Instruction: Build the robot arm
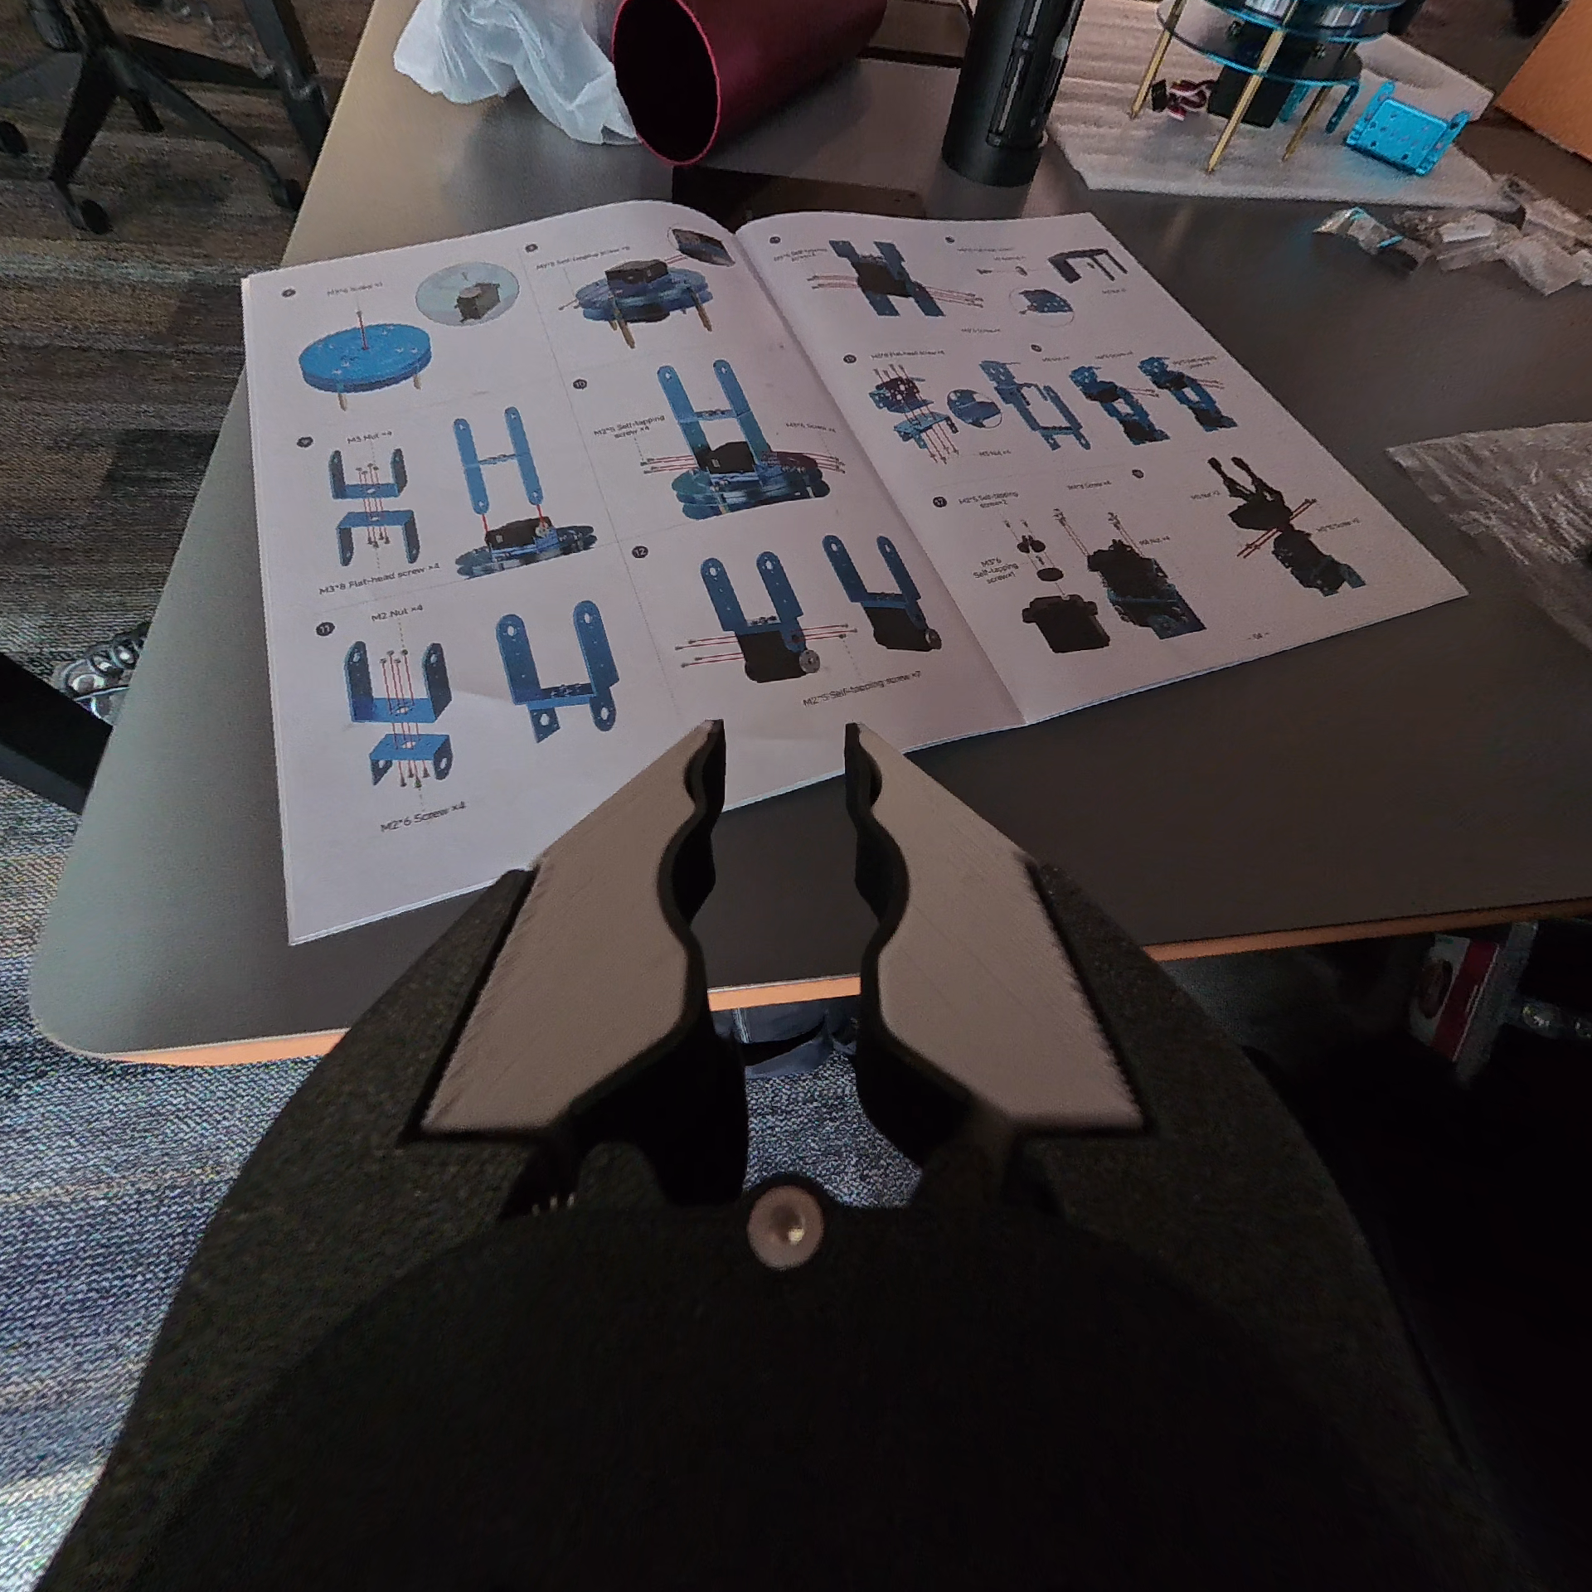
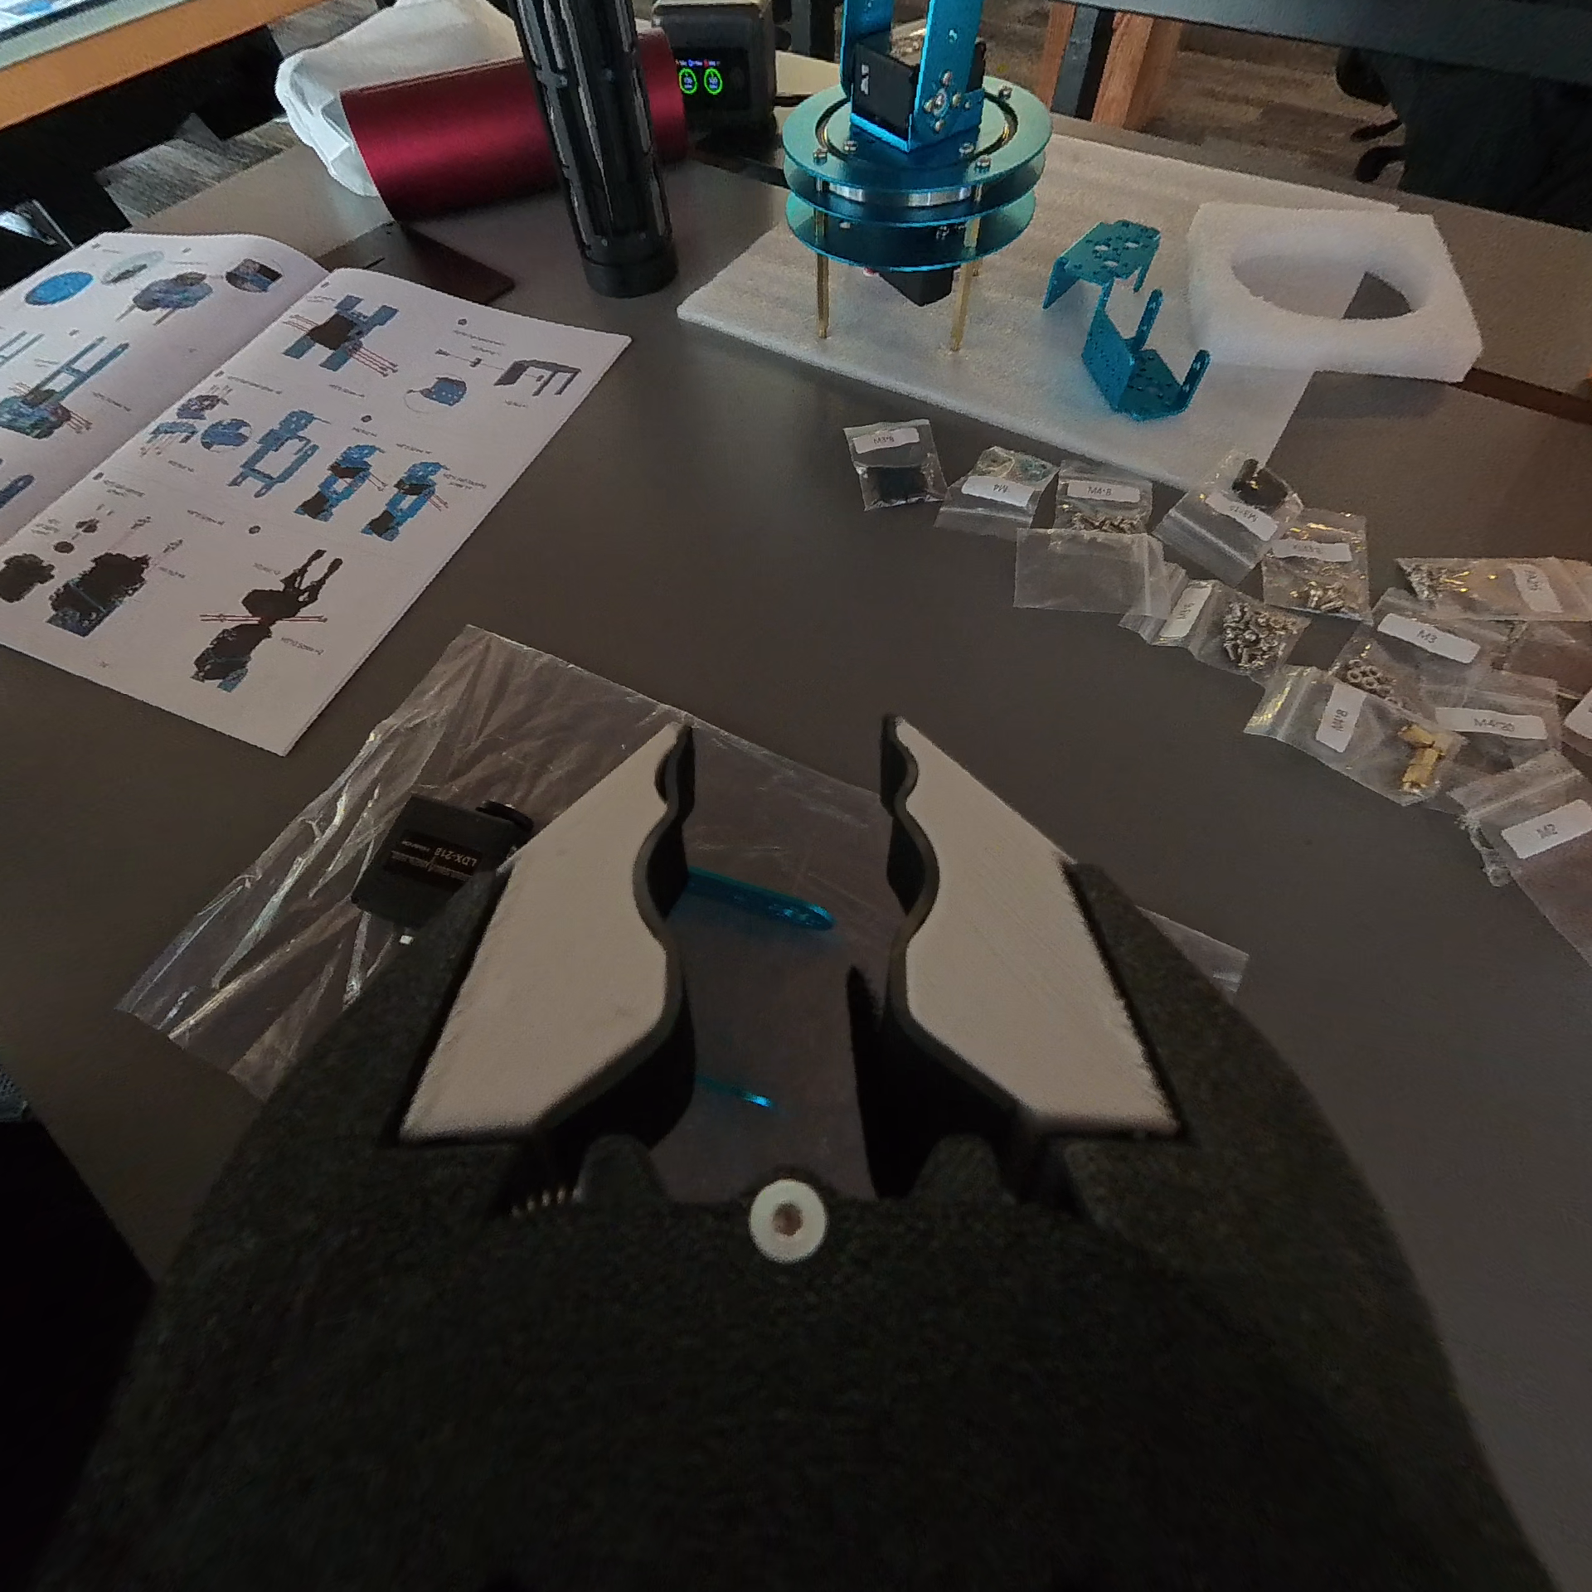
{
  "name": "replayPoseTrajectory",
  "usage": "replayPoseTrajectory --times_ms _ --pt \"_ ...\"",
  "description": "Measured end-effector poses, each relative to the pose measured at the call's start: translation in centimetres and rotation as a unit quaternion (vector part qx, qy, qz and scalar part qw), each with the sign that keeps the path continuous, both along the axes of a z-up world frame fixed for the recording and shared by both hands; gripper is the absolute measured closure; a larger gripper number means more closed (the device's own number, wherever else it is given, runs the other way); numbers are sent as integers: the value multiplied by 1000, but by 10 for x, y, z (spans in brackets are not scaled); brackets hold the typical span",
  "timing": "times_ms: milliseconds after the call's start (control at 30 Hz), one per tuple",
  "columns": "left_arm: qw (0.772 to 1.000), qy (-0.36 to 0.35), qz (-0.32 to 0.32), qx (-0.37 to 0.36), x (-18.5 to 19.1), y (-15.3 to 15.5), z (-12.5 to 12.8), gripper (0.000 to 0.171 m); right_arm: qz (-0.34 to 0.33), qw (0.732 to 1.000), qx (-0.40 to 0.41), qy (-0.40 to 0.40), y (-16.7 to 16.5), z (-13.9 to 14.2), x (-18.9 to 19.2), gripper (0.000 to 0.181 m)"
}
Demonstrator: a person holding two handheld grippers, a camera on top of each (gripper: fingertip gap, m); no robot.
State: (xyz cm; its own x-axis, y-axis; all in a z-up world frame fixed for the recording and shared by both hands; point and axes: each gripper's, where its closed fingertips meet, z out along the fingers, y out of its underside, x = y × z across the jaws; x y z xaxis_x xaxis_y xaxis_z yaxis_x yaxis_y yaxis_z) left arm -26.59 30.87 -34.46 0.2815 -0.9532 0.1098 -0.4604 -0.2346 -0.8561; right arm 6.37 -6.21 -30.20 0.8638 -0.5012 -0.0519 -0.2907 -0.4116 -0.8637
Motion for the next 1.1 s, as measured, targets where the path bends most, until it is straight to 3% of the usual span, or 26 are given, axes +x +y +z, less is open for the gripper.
replayPoseTrajectory --times_ms 333,633,900,1100 --pt "1000 19 -3 10 2 -14 2 145 7 1000 6 1 -9 -4 -4 138" --pt "997 43 -51 27 16 -52 4 145 9 1000 16 2 -37 -12 -12 139" --pt "987 22 -154 34 59 -122 19 145 65 997 -37 -9 -64 -32 -37 139" --pt "965 15 -256 53 108 -190 26 145 134 989 -62 -16 -60 -47 -66 141"
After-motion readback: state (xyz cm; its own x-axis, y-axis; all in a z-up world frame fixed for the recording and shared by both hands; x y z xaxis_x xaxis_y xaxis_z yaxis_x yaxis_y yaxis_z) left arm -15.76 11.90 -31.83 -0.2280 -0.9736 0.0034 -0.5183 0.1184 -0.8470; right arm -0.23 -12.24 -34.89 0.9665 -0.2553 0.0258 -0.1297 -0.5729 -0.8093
